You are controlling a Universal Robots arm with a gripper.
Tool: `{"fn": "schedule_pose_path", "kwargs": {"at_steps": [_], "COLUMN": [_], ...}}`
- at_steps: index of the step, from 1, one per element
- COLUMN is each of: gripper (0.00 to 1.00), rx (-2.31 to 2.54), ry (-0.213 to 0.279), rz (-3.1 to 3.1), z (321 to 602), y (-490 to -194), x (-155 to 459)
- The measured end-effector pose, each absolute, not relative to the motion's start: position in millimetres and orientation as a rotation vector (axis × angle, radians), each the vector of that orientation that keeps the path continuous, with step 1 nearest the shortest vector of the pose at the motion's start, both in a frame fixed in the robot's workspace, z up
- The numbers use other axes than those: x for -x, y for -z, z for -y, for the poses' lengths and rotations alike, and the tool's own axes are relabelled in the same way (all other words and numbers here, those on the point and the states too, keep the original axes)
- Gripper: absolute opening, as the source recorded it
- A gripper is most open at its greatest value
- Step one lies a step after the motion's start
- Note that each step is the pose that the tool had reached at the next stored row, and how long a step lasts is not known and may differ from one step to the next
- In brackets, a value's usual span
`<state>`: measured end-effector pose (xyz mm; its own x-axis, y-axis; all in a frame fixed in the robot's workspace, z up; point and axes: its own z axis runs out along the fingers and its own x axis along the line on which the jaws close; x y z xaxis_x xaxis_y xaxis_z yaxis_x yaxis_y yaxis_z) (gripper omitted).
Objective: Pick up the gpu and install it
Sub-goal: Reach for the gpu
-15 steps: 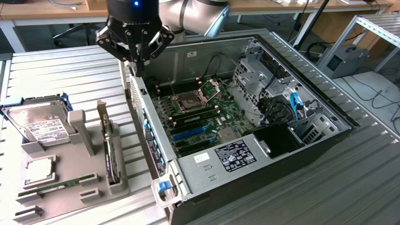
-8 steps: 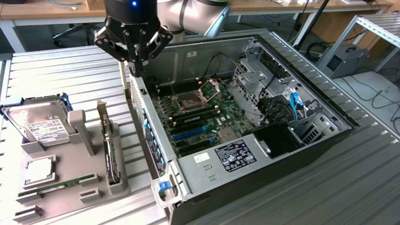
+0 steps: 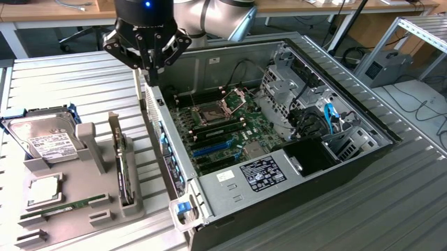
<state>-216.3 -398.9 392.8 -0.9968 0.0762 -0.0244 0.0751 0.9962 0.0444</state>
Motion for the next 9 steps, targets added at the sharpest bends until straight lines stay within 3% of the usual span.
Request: {"fn": "schedule_pose_path", "kwargs": {"at_steps": [9], "gripper": [0.11], "rx": [-0.118], "ry": [-0.068], "rz": [-3.113], "z": [398.9], "y": [-392.8], "x": [219.4]}}
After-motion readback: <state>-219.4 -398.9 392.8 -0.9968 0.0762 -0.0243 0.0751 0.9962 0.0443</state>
